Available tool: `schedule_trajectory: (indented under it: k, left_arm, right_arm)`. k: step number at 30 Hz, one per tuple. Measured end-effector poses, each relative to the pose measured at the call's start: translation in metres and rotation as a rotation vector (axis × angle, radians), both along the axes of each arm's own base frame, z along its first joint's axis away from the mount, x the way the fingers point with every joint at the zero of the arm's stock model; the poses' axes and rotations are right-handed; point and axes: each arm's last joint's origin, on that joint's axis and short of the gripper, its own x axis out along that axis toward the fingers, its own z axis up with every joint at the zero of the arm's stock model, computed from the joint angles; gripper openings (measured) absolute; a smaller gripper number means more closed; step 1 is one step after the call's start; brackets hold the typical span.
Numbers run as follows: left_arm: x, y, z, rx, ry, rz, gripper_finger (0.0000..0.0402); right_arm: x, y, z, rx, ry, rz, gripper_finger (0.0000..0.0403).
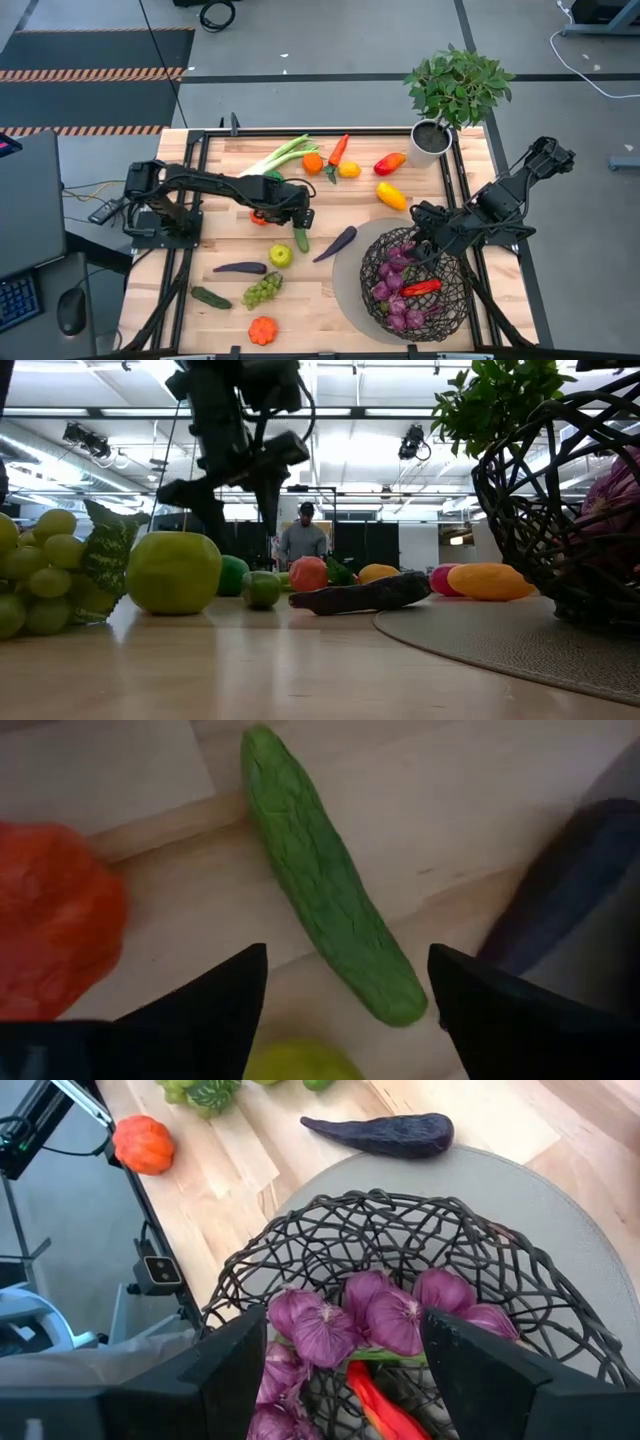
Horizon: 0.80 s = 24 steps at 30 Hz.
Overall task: Build produce basket
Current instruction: Put the green cucumber into the black basket
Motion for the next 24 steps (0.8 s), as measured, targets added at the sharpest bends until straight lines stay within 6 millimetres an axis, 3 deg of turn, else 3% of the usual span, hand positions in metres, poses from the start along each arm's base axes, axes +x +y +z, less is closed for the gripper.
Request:
schedule_trajectory:
  k: [13, 24]
  left_arm:
    - [0.013, 0.000, -0.034, -0.021, 0.069, 0.021, 0.0311]
    - [0.021, -0.001, -0.038, -0.042, 0.019, 0.025, 0.0311]
  right_arm:
    - [0.003, 0.003, -0.002, 0.018, 0.011, 0.001, 0.0268]
    - [0.005, 0.004, -0.002, 0.040, 0.001, -0.017, 0.0268]
